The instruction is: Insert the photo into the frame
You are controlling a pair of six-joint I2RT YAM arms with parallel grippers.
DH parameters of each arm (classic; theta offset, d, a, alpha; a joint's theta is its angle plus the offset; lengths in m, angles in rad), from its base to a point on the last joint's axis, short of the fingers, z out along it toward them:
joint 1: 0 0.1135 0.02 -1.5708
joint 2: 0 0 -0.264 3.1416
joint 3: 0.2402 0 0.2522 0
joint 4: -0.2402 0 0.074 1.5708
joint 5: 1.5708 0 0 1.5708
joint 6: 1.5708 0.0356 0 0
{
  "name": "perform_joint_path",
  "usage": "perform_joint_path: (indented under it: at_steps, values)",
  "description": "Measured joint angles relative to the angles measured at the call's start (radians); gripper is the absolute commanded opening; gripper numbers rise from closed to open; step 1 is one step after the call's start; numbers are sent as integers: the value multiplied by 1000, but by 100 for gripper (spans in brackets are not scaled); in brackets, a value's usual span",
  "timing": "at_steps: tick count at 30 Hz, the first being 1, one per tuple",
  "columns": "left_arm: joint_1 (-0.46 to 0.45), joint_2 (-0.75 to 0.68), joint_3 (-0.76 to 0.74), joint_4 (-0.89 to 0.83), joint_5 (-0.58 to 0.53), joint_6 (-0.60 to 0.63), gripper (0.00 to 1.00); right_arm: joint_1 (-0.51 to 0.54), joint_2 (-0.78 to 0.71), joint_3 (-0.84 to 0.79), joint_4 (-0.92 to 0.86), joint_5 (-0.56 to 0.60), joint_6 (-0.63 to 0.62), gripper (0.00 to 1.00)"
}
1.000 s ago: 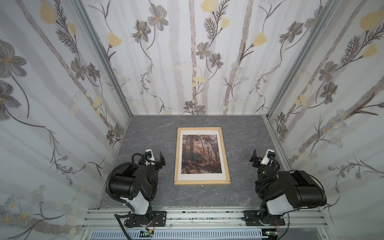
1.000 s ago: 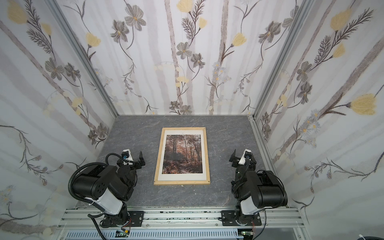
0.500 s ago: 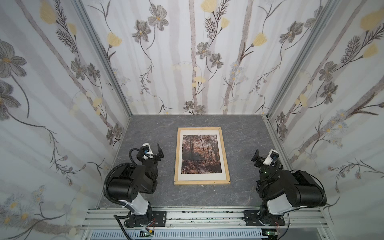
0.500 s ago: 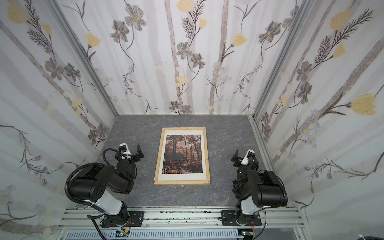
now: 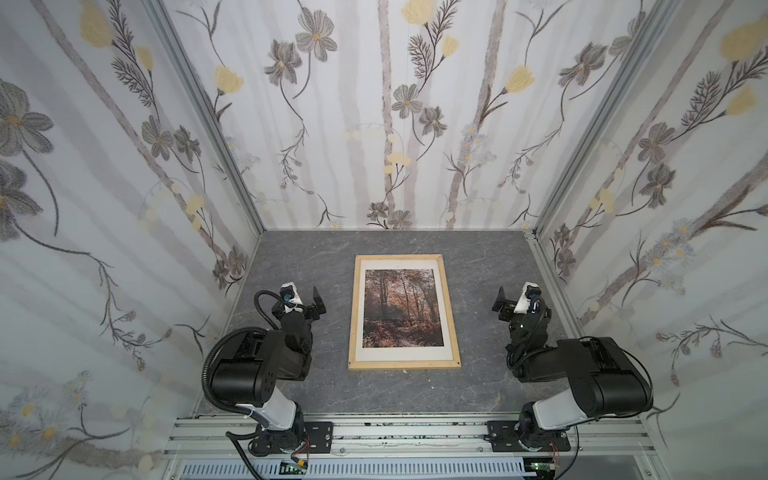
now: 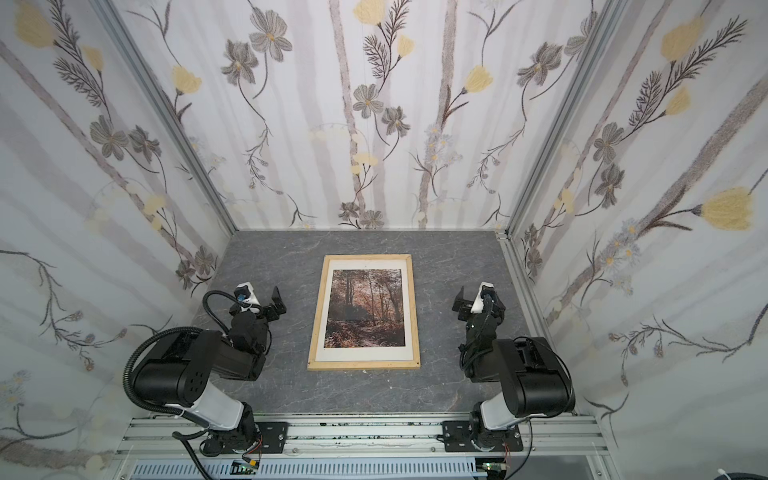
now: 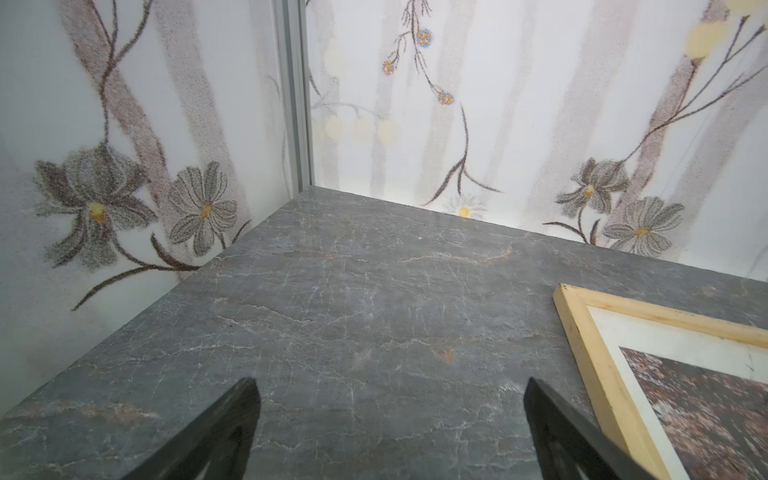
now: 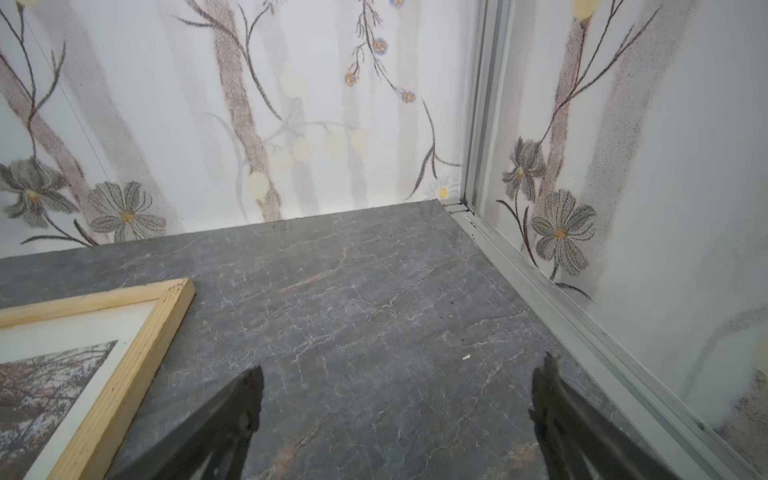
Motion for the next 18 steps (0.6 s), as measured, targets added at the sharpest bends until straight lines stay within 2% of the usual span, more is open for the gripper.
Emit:
perform_joint_path:
  at_steps: [7, 9, 11, 14, 18]
  values:
    - [-9, 3, -1, 27, -14, 28, 100, -21, -8, -36, 10, 56, 10, 99]
    - [35, -1, 40, -16, 49, 24, 100, -25, -8, -29, 3, 72, 14, 99]
    - [77, -5, 60, -34, 67, 9, 100, -25, -7, -7, -10, 68, 14, 100]
    - [75, -6, 63, -69, 120, 0, 100, -25, -6, -5, -16, 65, 21, 100]
    - [75, -6, 63, -85, 127, -7, 100, -26, -6, -5, -22, 65, 21, 100]
